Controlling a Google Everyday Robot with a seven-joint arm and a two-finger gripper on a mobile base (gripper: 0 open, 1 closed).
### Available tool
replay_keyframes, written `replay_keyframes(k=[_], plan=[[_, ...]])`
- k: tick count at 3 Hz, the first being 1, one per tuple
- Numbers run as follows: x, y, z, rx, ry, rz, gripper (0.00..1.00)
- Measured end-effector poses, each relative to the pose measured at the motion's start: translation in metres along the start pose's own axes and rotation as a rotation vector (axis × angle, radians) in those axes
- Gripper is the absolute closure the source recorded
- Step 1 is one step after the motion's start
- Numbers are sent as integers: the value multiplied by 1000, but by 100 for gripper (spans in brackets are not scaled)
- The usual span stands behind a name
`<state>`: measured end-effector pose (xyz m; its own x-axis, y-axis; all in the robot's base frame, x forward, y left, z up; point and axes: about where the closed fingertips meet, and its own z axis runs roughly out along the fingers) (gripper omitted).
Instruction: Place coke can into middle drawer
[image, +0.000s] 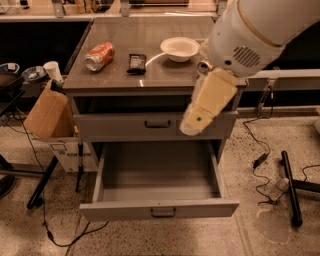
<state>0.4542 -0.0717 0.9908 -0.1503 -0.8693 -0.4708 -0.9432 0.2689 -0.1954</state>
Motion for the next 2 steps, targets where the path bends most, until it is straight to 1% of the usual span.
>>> replay_keyframes(k=[1,2], plan=[[-52,-21,20,-5,-64,58,0],[-52,-21,20,-5,-64,58,0]])
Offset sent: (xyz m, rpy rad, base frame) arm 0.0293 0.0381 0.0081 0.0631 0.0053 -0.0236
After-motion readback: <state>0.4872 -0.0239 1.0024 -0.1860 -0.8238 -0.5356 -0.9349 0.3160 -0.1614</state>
